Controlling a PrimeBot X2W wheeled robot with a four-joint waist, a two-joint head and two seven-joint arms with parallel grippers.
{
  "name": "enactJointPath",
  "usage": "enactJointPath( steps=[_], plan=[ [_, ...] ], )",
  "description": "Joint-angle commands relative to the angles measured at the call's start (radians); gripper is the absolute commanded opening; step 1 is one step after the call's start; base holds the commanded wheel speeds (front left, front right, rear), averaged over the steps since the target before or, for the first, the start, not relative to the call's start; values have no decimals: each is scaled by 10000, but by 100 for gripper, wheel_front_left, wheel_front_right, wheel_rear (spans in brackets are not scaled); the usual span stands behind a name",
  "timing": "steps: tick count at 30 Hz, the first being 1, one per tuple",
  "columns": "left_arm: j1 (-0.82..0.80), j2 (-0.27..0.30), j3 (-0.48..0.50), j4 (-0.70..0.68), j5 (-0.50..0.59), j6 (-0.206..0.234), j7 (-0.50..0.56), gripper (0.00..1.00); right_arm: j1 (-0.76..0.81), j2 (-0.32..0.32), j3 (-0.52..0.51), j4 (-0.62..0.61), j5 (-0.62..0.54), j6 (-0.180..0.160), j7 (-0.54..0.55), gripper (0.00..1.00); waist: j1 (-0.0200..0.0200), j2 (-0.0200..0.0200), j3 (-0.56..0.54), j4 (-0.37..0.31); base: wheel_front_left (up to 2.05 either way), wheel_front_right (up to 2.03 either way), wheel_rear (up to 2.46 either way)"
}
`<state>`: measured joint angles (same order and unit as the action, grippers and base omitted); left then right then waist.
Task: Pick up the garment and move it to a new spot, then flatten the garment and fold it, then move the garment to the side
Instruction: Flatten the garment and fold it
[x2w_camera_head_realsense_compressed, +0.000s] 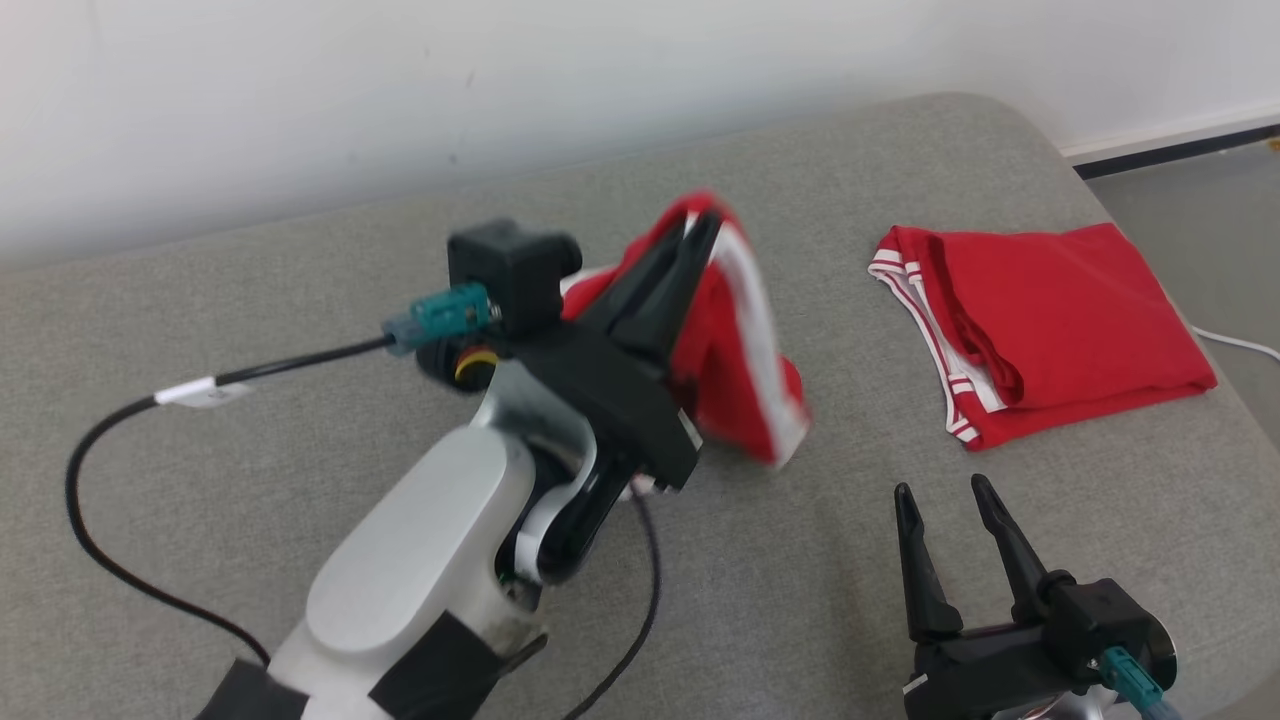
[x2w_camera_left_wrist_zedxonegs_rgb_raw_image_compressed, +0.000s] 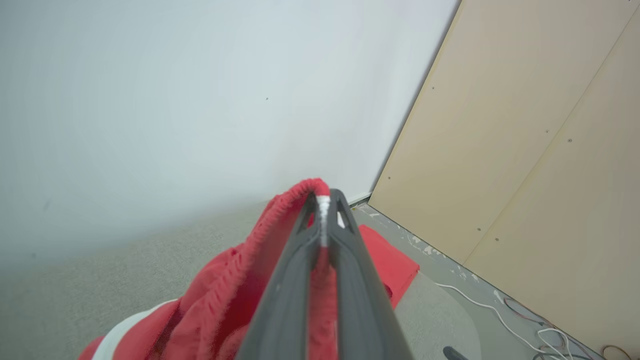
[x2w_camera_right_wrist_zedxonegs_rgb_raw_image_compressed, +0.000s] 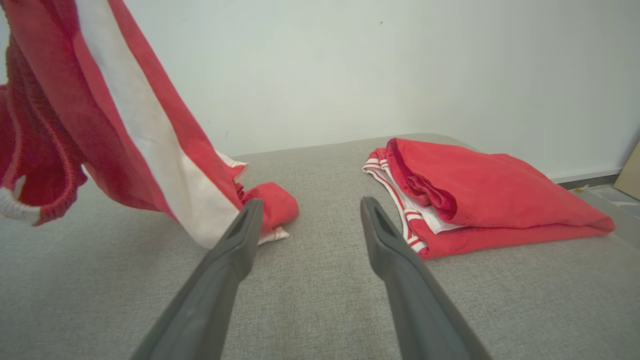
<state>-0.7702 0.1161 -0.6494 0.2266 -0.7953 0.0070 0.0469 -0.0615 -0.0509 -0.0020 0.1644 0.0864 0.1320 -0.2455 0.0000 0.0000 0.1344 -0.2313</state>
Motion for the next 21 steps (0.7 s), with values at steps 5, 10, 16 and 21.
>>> enactJointPath(
  steps=[5,10,16,21],
  plan=[
    [-563,-311,423,-469,-339,-116,-739,0,55,20,-10,10,-30,-24,-10,100,0,0,-74,-9,0,0,0],
    [407,63,974,-692,-880,286,-764,0,170,20,-106,-39,-35,-24,-23,100,0,0,-111,145,0,0,0],
    [2515,1250,1189,-255,-1084,826,-476,0,196,15,-72,-72,-91,-24,6,100,0,0,-99,395,0,0,0],
    [3811,1739,1508,212,-1359,1150,-669,0,188,20,-15,-133,-161,-24,54,100,0,0,-92,585,0,0,0]
  ],
)
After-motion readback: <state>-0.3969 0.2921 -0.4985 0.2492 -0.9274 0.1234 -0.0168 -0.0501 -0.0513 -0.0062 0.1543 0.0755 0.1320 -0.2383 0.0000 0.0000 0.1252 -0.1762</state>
